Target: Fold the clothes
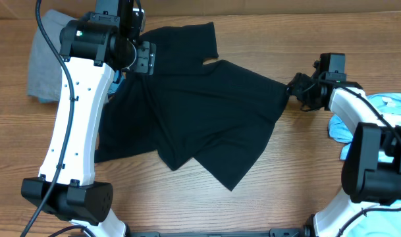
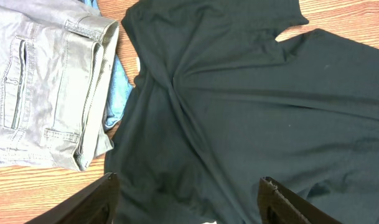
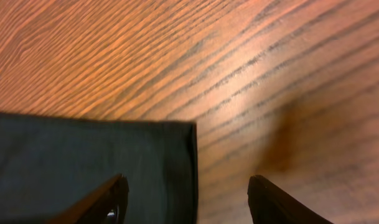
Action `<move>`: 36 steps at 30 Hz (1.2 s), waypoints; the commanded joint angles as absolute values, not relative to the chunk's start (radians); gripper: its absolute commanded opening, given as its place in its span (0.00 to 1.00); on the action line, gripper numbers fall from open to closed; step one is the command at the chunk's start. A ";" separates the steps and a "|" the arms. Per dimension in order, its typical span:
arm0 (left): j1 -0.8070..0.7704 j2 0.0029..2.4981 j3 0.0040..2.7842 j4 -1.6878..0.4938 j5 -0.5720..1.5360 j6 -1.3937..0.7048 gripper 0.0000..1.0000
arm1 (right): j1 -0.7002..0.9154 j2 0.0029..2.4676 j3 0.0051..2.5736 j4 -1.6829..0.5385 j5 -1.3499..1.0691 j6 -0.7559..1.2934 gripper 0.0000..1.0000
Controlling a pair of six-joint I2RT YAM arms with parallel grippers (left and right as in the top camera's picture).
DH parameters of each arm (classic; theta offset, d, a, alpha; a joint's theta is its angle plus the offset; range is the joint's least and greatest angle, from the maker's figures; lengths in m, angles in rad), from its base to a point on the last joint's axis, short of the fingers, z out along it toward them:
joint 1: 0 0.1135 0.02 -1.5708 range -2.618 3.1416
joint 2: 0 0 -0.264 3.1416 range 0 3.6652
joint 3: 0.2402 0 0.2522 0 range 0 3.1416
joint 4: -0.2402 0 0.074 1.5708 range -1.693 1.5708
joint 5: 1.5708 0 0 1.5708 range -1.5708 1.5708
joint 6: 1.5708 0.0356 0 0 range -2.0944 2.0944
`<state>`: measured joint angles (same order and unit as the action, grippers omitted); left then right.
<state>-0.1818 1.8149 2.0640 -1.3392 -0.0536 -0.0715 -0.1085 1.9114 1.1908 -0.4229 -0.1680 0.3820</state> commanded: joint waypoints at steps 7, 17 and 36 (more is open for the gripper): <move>-0.178 1.786 2.074 -1.339 -0.052 -0.060 0.69 | -0.076 2.037 1.190 -0.366 -0.203 0.410 0.60; -0.177 1.786 2.074 -1.342 -0.051 -0.060 0.68 | -0.080 2.010 1.234 -0.331 -0.360 0.390 0.04; -0.177 1.786 2.074 -1.382 -0.068 -0.059 0.74 | -0.316 1.839 1.717 -0.532 -0.255 0.288 1.00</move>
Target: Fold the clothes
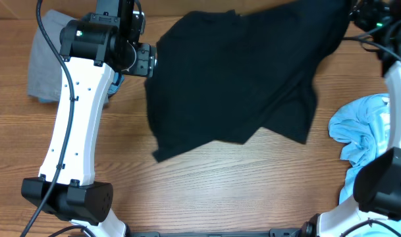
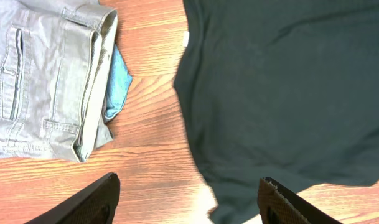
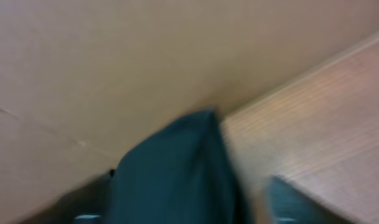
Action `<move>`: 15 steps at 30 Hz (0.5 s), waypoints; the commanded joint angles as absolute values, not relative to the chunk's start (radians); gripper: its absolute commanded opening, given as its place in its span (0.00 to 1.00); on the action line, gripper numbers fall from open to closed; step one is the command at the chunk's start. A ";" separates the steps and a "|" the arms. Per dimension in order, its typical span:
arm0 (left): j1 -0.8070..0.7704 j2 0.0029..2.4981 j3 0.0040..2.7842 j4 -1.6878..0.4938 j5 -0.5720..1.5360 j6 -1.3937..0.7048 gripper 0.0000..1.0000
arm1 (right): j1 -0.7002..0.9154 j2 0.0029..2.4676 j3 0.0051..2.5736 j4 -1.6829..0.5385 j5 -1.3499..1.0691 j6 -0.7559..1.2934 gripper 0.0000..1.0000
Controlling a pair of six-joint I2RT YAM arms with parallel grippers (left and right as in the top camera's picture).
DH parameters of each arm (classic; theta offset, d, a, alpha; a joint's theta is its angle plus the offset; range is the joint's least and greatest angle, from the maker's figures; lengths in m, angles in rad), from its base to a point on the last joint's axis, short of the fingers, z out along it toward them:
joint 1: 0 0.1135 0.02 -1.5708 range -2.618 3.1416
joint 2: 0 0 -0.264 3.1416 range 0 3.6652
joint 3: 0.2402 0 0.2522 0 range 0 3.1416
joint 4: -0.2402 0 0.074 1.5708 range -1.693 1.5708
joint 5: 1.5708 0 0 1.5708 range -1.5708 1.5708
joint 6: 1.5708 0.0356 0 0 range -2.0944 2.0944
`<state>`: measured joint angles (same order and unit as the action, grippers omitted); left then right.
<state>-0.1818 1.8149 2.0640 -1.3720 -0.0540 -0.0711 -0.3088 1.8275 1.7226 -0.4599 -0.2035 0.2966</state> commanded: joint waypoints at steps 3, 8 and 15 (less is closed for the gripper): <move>-0.173 1.786 2.074 -1.396 -0.078 -0.059 0.75 | -0.321 1.814 1.717 -0.653 -0.311 0.287 1.00; -0.137 1.787 2.052 -1.463 -0.073 -0.078 0.76 | -0.309 1.777 1.716 -0.994 -0.314 0.288 1.00; -0.132 1.806 1.887 -1.448 0.000 -0.091 0.74 | -0.297 1.795 1.553 -1.229 -0.228 0.334 0.87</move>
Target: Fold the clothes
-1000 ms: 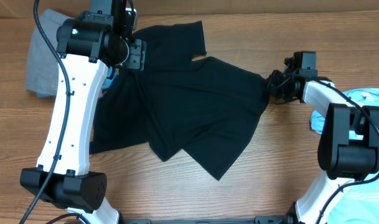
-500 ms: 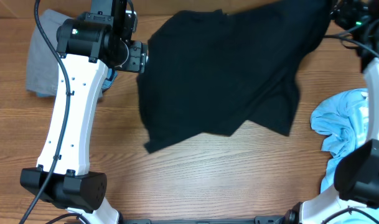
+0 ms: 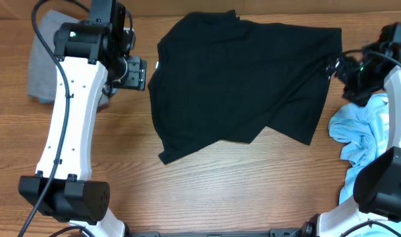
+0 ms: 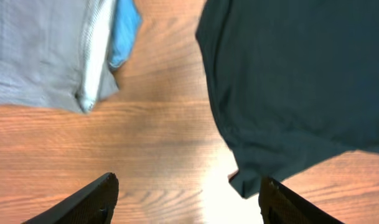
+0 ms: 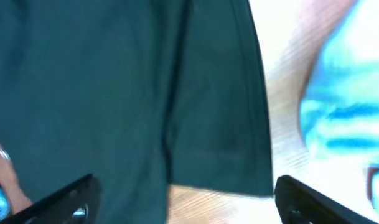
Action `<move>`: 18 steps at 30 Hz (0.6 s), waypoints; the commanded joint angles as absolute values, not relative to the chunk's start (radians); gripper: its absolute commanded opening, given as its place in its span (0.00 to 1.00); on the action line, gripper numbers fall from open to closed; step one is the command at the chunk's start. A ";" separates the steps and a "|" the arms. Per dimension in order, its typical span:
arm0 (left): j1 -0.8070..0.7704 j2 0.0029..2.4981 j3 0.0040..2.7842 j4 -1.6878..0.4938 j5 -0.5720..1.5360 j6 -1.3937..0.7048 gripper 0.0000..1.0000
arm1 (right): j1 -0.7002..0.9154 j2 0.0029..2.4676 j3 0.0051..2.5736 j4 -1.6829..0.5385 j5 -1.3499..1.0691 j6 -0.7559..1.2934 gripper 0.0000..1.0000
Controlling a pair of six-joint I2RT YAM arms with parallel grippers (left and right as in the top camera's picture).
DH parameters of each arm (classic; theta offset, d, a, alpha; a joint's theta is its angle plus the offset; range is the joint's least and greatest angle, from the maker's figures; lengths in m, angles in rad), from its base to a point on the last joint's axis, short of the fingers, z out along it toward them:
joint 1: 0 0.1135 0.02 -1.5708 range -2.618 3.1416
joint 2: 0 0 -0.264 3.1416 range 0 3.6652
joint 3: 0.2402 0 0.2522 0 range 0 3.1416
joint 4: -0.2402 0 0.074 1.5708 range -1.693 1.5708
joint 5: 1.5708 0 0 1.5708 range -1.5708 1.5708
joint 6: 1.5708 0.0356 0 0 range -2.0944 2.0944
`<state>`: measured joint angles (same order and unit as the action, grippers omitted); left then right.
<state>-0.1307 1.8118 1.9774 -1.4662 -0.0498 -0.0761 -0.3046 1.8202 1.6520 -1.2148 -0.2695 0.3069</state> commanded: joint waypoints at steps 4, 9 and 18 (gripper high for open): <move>-0.131 1.806 1.757 -1.377 0.001 -0.090 0.72 | -0.298 1.795 1.366 -1.166 -0.226 0.358 0.65; -0.139 1.806 1.648 -1.281 0.015 -0.090 0.72 | -0.298 1.795 1.168 -1.036 -0.221 0.401 0.64; -0.139 1.806 1.564 -1.241 0.036 -0.087 0.75 | -0.297 1.795 0.979 -0.779 -0.214 0.453 0.52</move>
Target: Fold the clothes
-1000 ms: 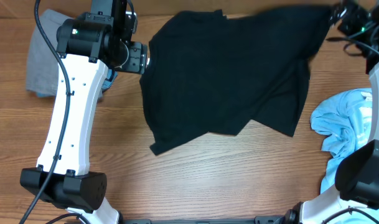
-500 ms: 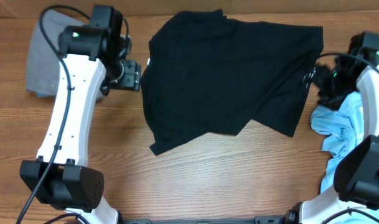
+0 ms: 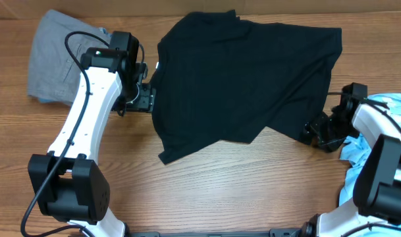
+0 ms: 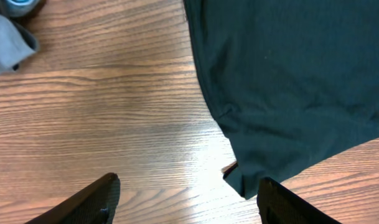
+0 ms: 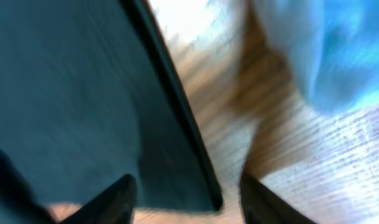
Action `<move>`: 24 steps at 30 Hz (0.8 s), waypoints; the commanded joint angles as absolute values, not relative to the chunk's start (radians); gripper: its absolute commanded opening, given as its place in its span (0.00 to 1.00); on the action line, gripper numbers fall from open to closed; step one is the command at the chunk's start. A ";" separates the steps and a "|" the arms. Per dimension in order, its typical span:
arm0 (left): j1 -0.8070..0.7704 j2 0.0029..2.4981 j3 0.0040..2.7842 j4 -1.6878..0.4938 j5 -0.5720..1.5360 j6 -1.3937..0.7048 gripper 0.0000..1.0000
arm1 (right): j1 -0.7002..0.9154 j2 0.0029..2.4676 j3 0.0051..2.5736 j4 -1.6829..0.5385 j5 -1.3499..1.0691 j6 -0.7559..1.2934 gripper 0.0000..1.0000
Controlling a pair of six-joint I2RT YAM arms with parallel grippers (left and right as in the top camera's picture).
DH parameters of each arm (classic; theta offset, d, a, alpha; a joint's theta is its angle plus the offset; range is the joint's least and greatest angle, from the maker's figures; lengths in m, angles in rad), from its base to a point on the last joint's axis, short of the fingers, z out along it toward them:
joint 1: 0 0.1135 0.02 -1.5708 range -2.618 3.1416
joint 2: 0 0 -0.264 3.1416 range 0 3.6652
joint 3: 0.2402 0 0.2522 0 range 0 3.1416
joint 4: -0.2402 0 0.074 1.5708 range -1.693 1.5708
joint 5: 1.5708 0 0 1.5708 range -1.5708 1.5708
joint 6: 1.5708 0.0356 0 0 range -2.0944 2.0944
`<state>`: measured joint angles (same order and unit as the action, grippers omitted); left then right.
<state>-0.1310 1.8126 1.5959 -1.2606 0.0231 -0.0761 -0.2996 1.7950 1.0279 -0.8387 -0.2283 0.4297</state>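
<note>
A black T-shirt point(image 3: 246, 72) lies spread on the far half of the table, its lower edge uneven. My left gripper point(image 3: 144, 99) hangs open by the shirt's left edge. In the left wrist view the shirt's lower left corner point(image 4: 245, 177) lies just ahead of the right finger, with nothing between the fingers of the left gripper point(image 4: 186, 202). My right gripper point(image 3: 317, 133) is open at the shirt's lower right corner. In the blurred right wrist view that corner point(image 5: 177, 162) sits between the spread fingers of the right gripper point(image 5: 189, 202).
Folded grey trousers point(image 3: 52, 56) lie at the far left, with their edge point(image 4: 9, 37) in the left wrist view. A crumpled light blue garment point(image 3: 371, 131) lies at the right edge, close to my right gripper and showing as the blue cloth point(image 5: 326, 56) there.
My left gripper has moved nearer, down along the shirt's left edge. My right gripper has gone from the shirt's right edge to its lower right corner. The shirt lies as before.
The shirt lay crumpled mid-table with my right gripper at its right end. Then it was raised and spread toward the far side, that gripper at the far right. Then it lay flat there, the gripper beside its right edge. Now both grippers are open near its lower corners.
</note>
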 commanded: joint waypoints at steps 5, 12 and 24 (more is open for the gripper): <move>-0.138 1.806 1.501 -1.195 0.049 -0.088 0.75 | -0.298 1.795 0.984 -0.776 -0.217 0.456 0.09; -0.138 1.806 1.408 -1.182 0.072 -0.090 0.74 | -0.331 1.733 1.181 -1.028 -0.186 0.415 0.04; -0.147 1.806 1.136 -0.931 0.290 -0.067 0.74 | -0.334 1.599 1.374 -1.239 -0.091 0.411 0.04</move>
